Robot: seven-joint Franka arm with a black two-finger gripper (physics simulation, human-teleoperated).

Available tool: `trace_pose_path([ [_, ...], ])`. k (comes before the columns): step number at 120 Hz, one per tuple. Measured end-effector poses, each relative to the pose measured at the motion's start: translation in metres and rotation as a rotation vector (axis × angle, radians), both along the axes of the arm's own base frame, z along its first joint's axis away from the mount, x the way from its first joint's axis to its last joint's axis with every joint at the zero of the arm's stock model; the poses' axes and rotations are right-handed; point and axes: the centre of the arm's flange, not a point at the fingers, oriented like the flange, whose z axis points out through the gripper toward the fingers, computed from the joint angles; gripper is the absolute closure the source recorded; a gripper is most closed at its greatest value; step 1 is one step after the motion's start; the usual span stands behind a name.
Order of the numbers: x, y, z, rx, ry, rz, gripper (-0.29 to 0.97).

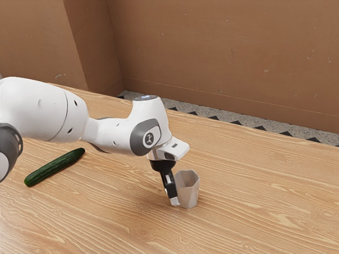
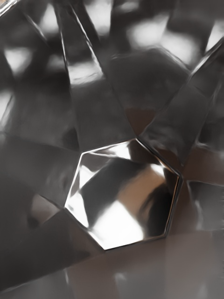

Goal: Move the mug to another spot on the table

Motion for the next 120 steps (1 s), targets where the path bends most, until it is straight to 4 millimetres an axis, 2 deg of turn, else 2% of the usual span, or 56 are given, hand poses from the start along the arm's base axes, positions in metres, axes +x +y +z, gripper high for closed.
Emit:
trace_pose_path([
  [11, 0.0, 0.0, 0.0, -0.002, -0.002, -0.001, 0.35],
  [23, 0.001, 0.0, 0.001, -0.003, -0.008, -0.002, 0.38],
  [52, 0.002, -0.002, 0.018, -0.018, -0.035, -0.006, 0.51],
  [84, 0.004, 0.002, 0.026, -0.028, -0.049, 0.003, 0.59],
  [99, 0.005, 0.004, 0.039, -0.04, -0.07, 0.01, 0.63],
  [120, 0.006, 0.01, 0.067, -0.061, -0.114, 0.024, 0.67],
])
